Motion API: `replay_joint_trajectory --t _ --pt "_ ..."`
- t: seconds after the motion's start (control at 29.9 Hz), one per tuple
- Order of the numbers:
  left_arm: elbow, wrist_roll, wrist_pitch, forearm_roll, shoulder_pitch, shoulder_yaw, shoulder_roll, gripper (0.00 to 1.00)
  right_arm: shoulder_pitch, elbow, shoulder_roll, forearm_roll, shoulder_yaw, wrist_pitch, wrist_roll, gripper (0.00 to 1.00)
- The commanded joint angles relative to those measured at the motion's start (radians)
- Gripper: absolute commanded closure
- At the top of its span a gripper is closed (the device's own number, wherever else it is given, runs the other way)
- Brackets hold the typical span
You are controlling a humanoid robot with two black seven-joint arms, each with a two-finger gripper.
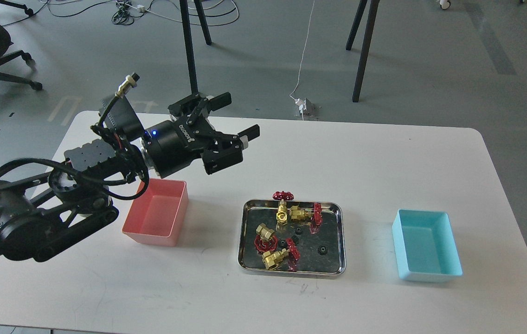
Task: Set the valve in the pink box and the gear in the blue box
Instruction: 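Lower the left gripper onto a brass valve in the tray and grasp it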
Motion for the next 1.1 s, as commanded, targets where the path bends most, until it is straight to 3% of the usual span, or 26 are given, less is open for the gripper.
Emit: replay_joint_trajectory --t 0.0,0.13,0.3,0.8,1.07 --pt "-0.002 0.085 0.006 0.125 0.098 -0.001 -0.037 0.0 -0.002 -0.003 0.001 -0.018 0.0 0.0 -0.002 0.01" --pt "0.002 0.173 -0.001 0.125 0.199 -0.014 -0.121 0.01 -0.002 -0.011 0.002 -0.096 0.0 0.0 0.0 0.01" --pt "0.068 0.211 -0.014 0.125 0.265 -0.012 -0.204 0.0 -0.002 -0.012 0.002 -0.112 0.002 0.0 0.0 0.01" --pt "0.248 0.244 -0.044 0.125 0.341 -0.007 -0.397 0.0 -0.005 -0.026 -0.006 -0.167 0.0 -0.003 0.0 0.01" --pt "0.274 0.244 -0.052 0.125 0.341 -0.003 -0.413 0.0 -0.005 -0.028 -0.002 -0.167 0.002 -0.003 0.0 0.01"
